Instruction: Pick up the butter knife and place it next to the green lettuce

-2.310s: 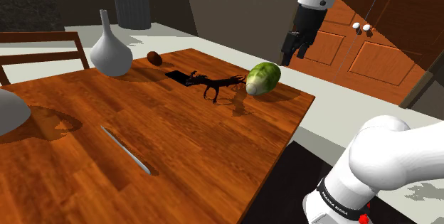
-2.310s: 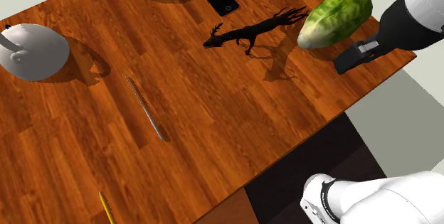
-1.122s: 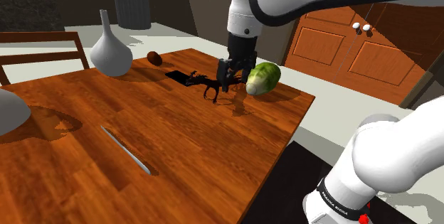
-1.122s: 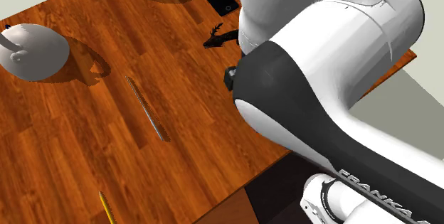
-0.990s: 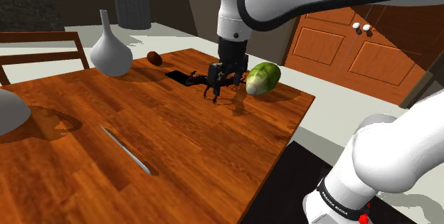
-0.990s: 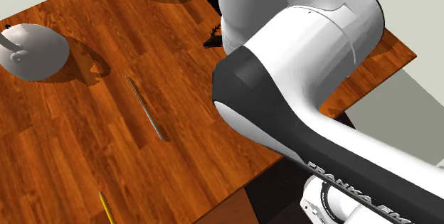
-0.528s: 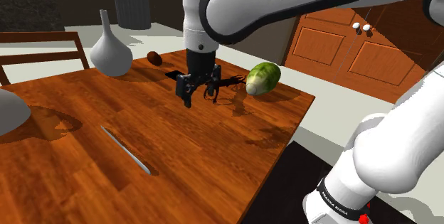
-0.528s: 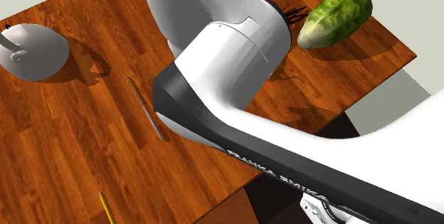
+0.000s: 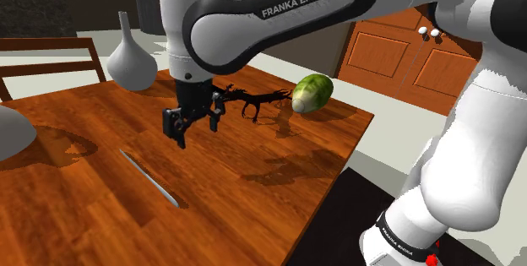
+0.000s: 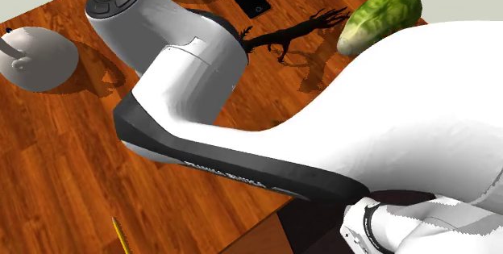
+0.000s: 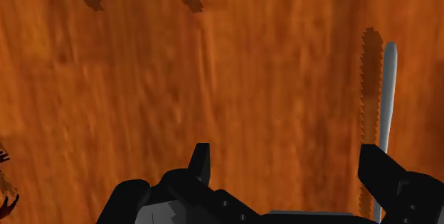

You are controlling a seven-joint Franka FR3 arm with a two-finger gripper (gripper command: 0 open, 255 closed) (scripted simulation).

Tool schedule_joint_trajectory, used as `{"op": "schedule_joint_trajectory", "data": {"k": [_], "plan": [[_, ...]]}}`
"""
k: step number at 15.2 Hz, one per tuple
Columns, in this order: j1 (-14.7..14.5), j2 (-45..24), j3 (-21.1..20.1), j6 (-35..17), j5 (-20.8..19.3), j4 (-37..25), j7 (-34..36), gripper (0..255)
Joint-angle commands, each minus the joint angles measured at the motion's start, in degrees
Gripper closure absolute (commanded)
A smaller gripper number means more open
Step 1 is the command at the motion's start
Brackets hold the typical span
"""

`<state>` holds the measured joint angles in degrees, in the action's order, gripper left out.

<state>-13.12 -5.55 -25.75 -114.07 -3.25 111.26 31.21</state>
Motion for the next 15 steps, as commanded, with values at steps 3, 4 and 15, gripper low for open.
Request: {"op": "schedule_joint_trajectory", "data": {"k": [3,4,15], "plan": [[-2.76,-8.57,-1.05,0.03,-3.16,-7.43,3.70,0],[-3.64,-10.76,-1.16,0.23,-3.96,-9.55,4.54,0],[-8.46,-22.47,-0.62,-1.93,-8.15,-17.87,8.19,0]]}}
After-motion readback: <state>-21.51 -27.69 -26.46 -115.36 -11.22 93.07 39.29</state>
